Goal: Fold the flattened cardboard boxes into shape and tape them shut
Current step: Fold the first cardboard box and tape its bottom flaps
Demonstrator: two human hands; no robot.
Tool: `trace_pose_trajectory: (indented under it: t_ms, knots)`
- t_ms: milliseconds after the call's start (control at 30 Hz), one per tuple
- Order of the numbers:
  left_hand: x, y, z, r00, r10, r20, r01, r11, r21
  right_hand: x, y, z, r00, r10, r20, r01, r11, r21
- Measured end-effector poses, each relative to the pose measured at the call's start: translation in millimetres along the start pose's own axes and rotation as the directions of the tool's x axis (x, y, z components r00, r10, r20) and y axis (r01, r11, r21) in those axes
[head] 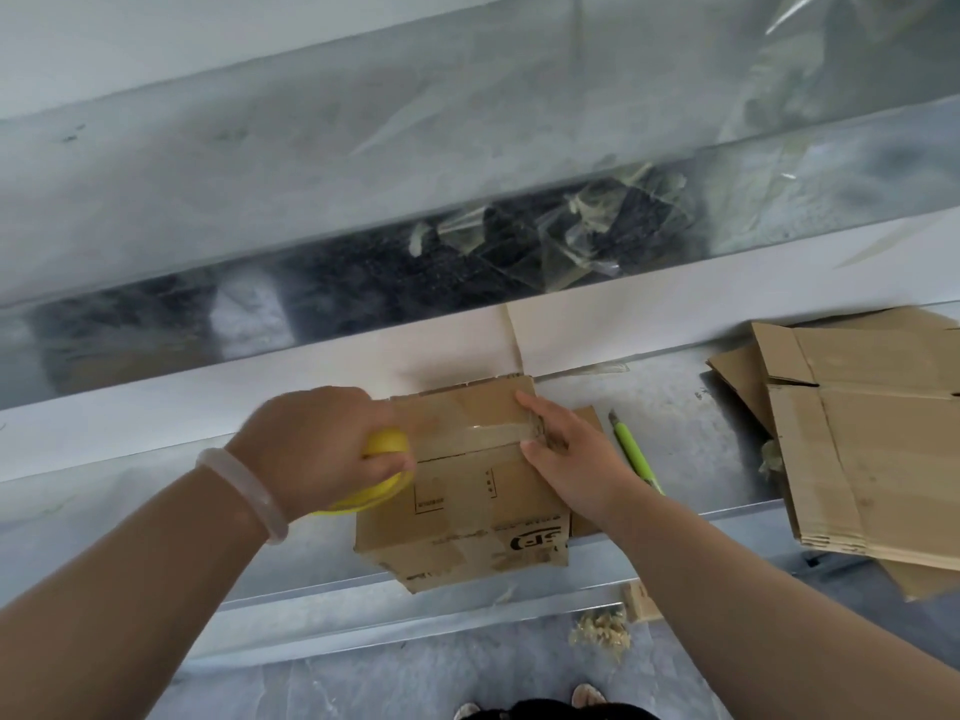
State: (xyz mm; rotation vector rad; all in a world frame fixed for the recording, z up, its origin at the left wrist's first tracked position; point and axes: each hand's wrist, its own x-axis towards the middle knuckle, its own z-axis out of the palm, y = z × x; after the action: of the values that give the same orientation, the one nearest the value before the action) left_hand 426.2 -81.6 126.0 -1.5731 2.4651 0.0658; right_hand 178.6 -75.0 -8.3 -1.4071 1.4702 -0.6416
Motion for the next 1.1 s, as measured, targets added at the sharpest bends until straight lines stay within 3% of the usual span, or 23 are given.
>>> trace_pose_trajectory:
  t_ms: [100,267,500,667,767,900,1000,1100]
  knots:
    - [-19.8,-41.5,2.1,0.994,-0.075,-0.076,0.083,0.991,0.102,-2.4,3.0,-10.9,1.000,0.020,-0.009,-0.020,0.999,0.048]
    - [-45.1,-76.4,13.3,0.983,-0.165,-0.078,0.153,0.978,-0.138,-0.4,-4.3,-5.7,0.999,0.015,0.047,-0.011,0.997,-0.078]
    - [-28.7,-33.4,-13.3,0.956,-0.079,-0.283,-0.028,0.935,-0.355,-5.1,-8.6,1.9,0.999,-0.029,-0.014,0.025,0.970,-0.241]
    - [-18.9,-9.3,-22.7,0.945,-0.122,-0.303,-0.108,0.757,-0.644,-10.5,-20.6,-0.9,0.988,-0.153,0.008,0.139,0.866,-0.480]
    - [-15.1,2.3,-25.4,0.938,-0.204,-0.280,-0.126,0.553,-0.824,-11.2,-22.8,-2.8,0.985,-0.168,0.021,0.156,0.854,-0.496]
    - [-5.9,18.8,-20.2,0.926,-0.319,-0.204,-0.180,0.104,-0.978,-10.4,-22.1,-2.6,0.984,-0.171,0.039,0.168,0.853,-0.495]
    - [5.7,30.9,-12.8,0.947,-0.225,-0.228,-0.281,-0.241,-0.929,-9.4,-20.2,-1.7,0.985,-0.165,0.043,0.165,0.854,-0.494]
    - [16.7,42.4,1.3,0.956,-0.185,-0.228,-0.291,-0.509,-0.810,-9.3,-18.4,-1.5,0.982,-0.186,0.038,0.182,0.863,-0.470]
